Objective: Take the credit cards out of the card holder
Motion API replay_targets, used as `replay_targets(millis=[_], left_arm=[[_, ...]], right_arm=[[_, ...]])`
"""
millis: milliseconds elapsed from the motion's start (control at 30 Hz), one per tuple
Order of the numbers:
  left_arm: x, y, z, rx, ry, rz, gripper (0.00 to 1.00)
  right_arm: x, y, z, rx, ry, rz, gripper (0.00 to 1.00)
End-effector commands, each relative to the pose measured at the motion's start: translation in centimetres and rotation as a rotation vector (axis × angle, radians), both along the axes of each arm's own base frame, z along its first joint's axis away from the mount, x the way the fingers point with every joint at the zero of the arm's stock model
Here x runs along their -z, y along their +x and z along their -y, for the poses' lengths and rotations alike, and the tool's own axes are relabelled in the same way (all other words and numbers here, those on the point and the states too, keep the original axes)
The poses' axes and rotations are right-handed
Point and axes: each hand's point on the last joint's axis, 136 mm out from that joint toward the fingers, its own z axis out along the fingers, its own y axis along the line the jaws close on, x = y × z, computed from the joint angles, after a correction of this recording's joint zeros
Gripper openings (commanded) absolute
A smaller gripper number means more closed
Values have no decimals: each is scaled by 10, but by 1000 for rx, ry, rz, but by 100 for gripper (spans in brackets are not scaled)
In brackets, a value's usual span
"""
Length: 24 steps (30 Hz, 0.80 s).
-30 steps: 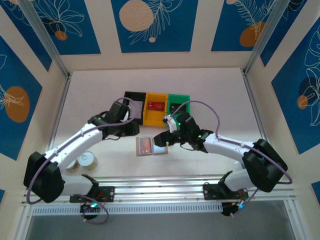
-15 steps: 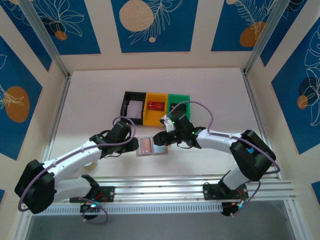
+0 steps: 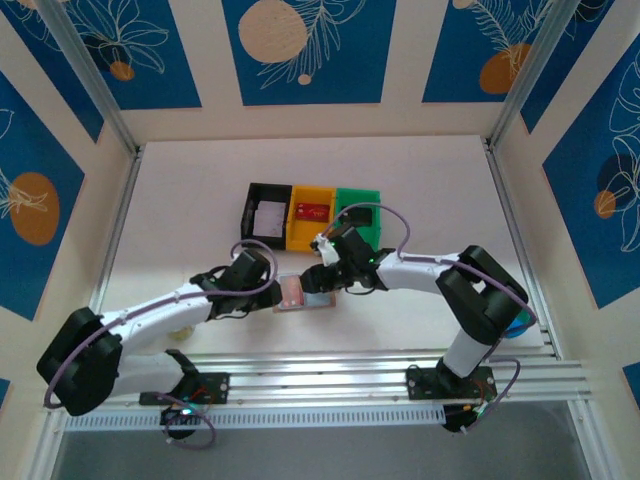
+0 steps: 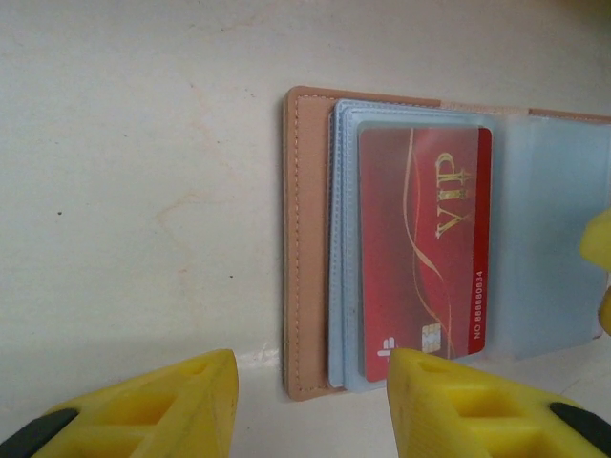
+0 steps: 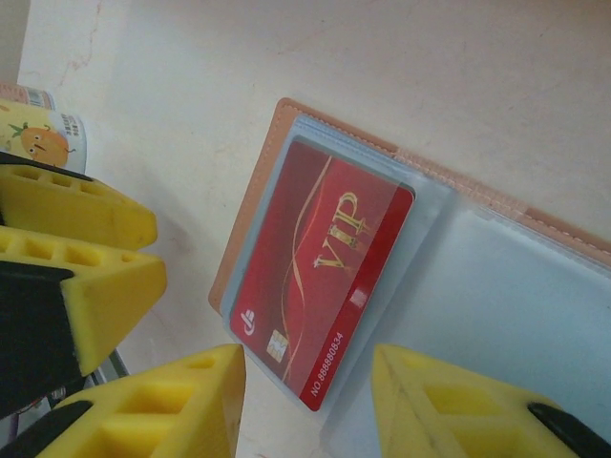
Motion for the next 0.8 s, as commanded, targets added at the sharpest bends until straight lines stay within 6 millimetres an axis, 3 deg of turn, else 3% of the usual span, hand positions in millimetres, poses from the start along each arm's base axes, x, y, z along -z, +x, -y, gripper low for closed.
replay_targets(millis=[0, 767], left_arm=[[9, -1, 0, -15, 14, -10, 45], [44, -13, -6, -23, 72, -94, 45]], right_arm=[[3, -3, -6, -15, -19, -21, 39], [17, -3, -10, -25, -89, -38, 35]])
